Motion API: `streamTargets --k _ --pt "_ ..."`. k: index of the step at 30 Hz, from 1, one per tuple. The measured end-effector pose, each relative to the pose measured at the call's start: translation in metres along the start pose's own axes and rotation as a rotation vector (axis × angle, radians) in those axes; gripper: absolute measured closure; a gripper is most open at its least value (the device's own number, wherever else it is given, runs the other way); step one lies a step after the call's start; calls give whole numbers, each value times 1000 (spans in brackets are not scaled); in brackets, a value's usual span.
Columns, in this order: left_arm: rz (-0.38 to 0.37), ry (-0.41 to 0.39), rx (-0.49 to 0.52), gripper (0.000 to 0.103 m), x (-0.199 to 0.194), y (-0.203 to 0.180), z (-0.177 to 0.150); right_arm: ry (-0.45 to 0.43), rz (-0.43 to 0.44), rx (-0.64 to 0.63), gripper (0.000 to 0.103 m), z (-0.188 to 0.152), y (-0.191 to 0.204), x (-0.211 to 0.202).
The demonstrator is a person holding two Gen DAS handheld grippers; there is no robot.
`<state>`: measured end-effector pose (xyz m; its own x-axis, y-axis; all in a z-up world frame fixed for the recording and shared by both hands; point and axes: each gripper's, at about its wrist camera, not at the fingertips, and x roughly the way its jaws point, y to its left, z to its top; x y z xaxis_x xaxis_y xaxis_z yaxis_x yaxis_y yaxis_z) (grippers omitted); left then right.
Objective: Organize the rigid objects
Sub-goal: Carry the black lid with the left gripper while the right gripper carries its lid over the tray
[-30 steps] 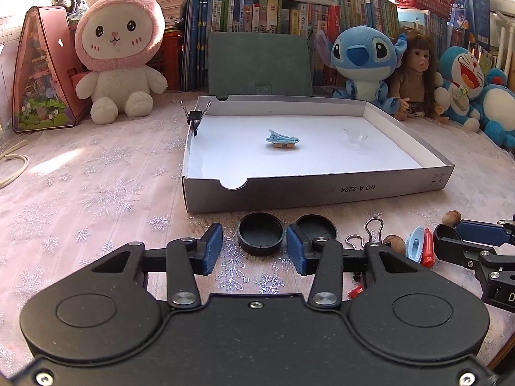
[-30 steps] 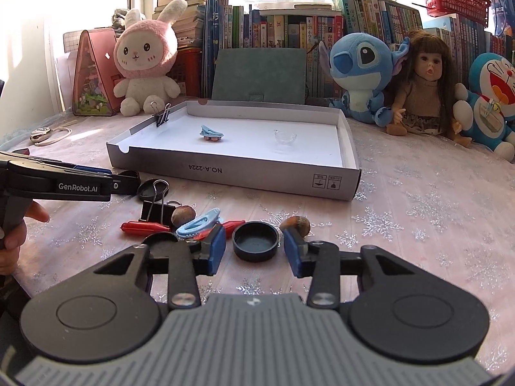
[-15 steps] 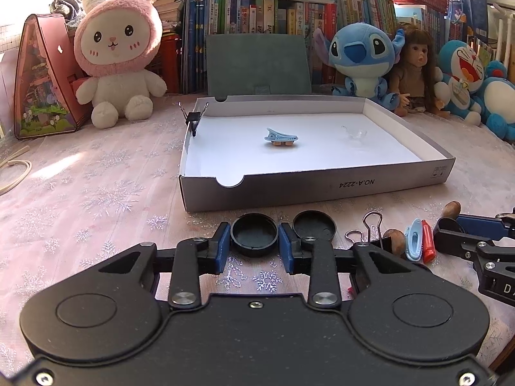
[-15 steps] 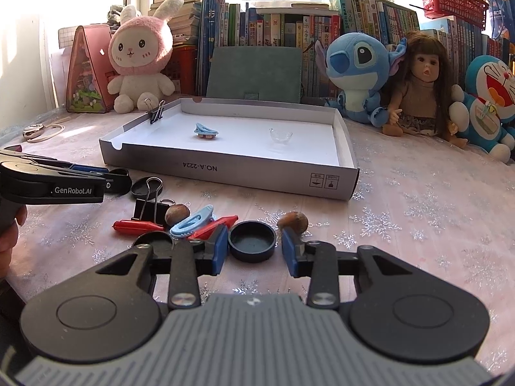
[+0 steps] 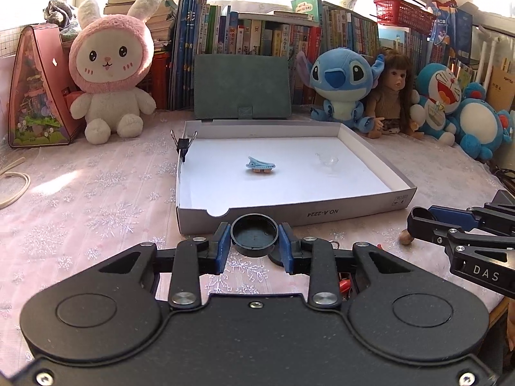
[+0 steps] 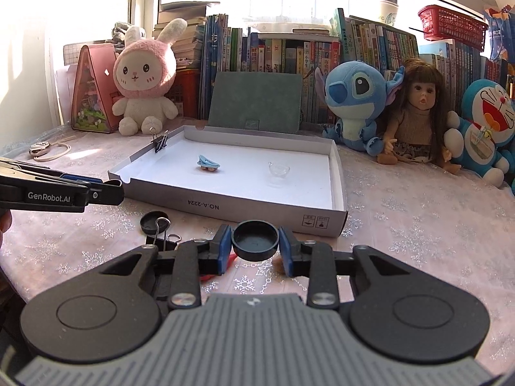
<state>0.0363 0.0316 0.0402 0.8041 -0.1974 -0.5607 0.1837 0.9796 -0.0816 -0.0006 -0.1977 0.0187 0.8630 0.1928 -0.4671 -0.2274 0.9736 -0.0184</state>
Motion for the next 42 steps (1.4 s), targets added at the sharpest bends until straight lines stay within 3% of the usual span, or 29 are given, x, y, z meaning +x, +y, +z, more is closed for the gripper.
streamTargets --k 11,21,28,42 --pt "-3 16 -30 73 37 13 61 18 -15 72 65 51 -32 32" --pt "10 157 -131 73 120 34 101 180 17 279 65 85 -76 103" --pt "66 197 -139 73 153 42 104 243 -33 313 65 92 -87 140" --pt "76 242 -172 73 180 50 98 294 -89 324 65 91 -80 181"
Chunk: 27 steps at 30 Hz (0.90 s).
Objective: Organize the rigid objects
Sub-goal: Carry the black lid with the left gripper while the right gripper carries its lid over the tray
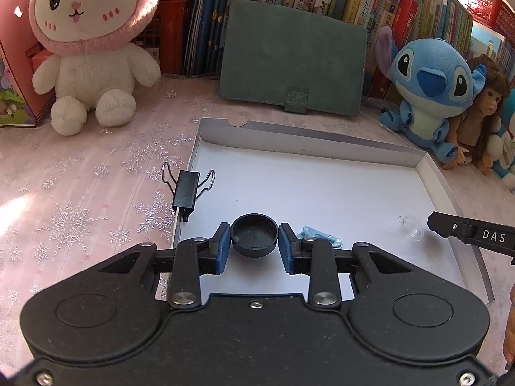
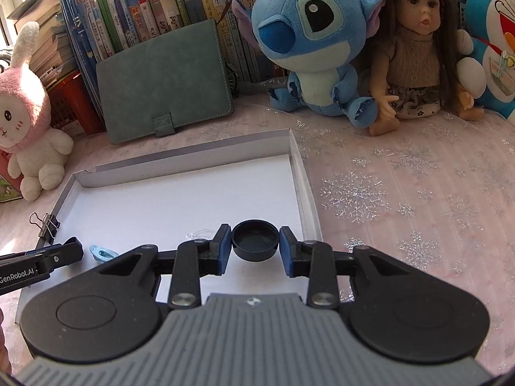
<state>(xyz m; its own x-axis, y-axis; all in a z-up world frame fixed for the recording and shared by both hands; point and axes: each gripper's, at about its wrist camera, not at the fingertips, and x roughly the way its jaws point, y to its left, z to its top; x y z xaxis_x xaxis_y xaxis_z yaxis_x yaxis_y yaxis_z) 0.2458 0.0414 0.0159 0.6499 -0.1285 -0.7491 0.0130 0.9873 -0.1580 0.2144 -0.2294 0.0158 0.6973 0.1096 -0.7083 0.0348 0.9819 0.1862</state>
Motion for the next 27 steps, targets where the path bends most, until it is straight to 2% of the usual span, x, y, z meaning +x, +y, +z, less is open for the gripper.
streamTargets --k 11,27 --pt "-2 4 2 73 6 -1 0 25 -8 11 65 -1 -1 10" --pt "1 -2 -2 73 6 -1 0 17 -7 -15 63 -2 -1 10"
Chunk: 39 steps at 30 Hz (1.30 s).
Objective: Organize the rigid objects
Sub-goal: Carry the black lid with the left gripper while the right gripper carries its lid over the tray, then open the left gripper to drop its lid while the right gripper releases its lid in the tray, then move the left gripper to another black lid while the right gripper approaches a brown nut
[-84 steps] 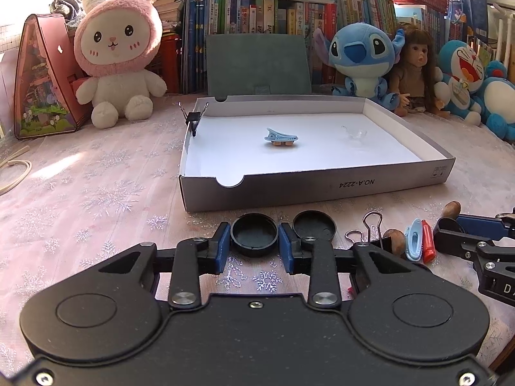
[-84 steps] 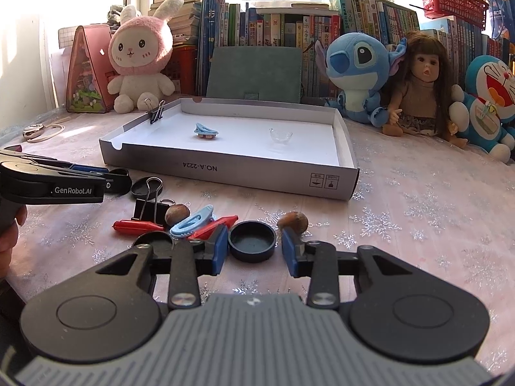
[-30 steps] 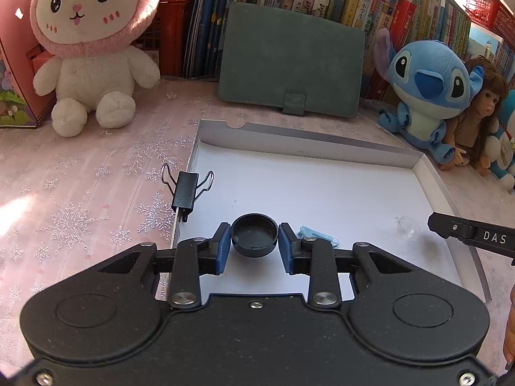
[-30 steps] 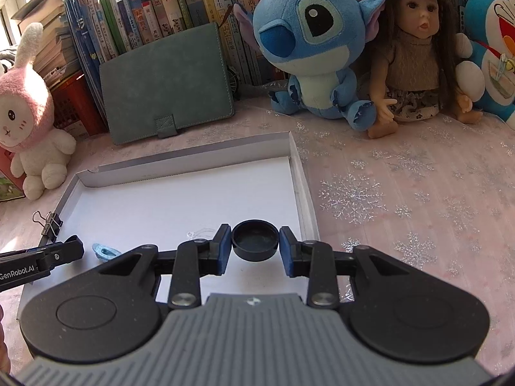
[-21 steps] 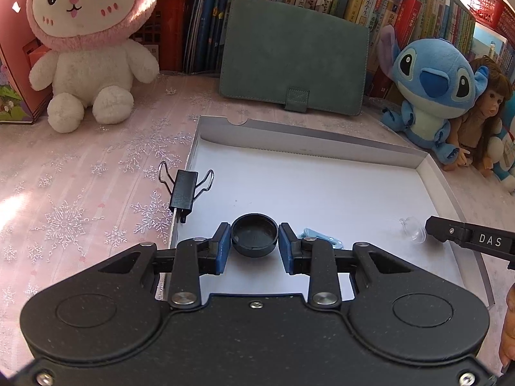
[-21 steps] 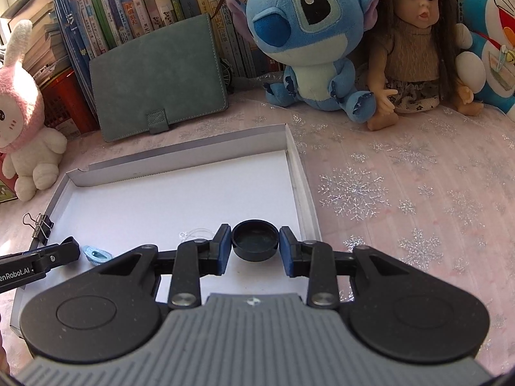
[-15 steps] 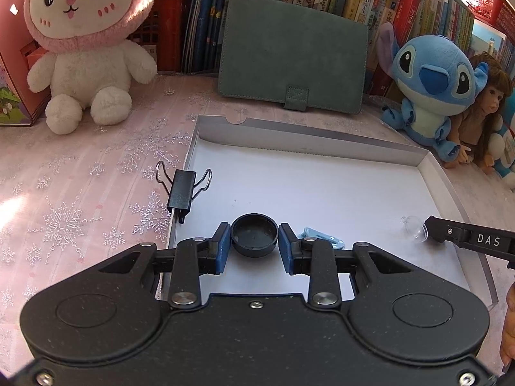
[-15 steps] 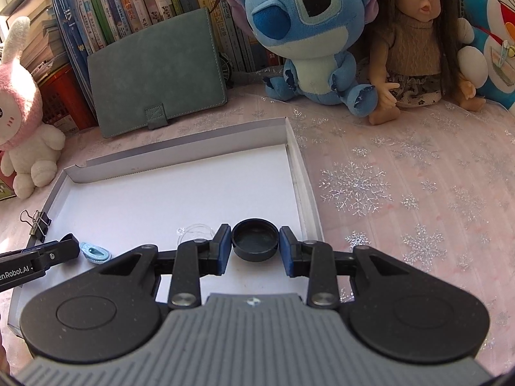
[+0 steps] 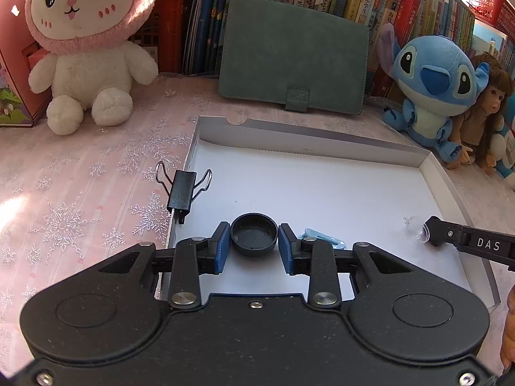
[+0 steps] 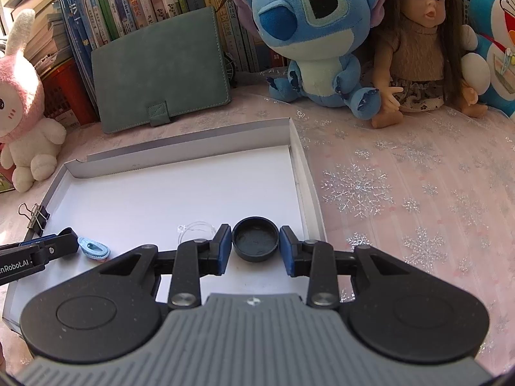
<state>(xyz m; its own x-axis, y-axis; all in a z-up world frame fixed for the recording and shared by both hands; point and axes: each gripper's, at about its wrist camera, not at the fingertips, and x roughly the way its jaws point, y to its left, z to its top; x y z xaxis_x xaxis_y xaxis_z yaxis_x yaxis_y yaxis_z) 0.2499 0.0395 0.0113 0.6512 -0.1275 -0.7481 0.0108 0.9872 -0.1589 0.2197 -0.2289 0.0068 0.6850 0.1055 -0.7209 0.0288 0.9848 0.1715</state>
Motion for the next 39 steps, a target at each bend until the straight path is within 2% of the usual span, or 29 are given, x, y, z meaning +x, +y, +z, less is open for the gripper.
streamTargets --k 2,4,5,6,11,17,21,31,36,39 --pt "-6 1 -9 69 -1 2 1 -1 3 6 63 0 -1 -1" --pt "-11 2 -16 61 -3 4 1 -3 3 1 57 -1 -2 -2" --pt "-12 1 -19 60 -5 5 2 -6 2 -2 50 -2 -2 -4" --pt "-13 -2 -20 60 -7 5 2 -12 1 -6 47 -3 -2 -5" --pt "-38 -29 -10 54 -26 8 0 -44 4 -29 44 -5 -1 -19" --pt "-73 -96 64 39 -63 2 -15 -98 37 -58 39 -14 1 -47" --pt "-114 -120 70 29 -84 0 -31 -139 66 -88 35 -28 6 -68" --pt "-146 -175 121 27 -115 -5 -84 -250 97 -224 23 -75 18 -111" --pt "-106 -259 199 27 -124 -13 -111 -281 91 -250 20 -98 16 -122" --pt "-103 -276 220 27 -127 -16 -122 -298 76 -263 19 -109 15 -125"
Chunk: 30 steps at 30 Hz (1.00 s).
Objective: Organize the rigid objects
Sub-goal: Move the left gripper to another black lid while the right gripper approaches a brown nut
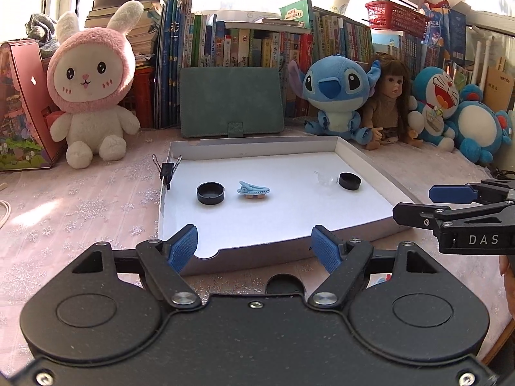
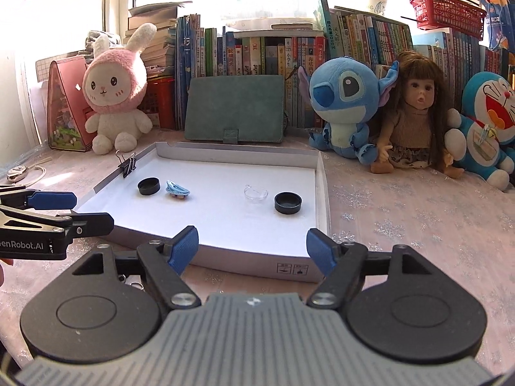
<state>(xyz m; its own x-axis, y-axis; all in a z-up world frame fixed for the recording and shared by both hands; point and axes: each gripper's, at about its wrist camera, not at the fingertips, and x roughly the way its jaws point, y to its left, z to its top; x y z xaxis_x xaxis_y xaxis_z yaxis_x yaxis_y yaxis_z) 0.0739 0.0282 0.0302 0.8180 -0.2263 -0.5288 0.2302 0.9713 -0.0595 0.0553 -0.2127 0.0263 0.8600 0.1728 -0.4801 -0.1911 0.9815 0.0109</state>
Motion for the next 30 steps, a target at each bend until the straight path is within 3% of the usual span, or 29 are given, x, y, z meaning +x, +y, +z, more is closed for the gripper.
streamTargets --k 8,16,30 --pt "-48 48 -72 29 -1 9 -23 -11 -16 -29 18 -24 1 -9" --pt "-37 75 -53 49 -4 10 -36 -2 -39 -51 18 -42 2 -9" --pt "-35 78 -6 52 8 -5 -45 15 -47 -70 18 -59 9 0"
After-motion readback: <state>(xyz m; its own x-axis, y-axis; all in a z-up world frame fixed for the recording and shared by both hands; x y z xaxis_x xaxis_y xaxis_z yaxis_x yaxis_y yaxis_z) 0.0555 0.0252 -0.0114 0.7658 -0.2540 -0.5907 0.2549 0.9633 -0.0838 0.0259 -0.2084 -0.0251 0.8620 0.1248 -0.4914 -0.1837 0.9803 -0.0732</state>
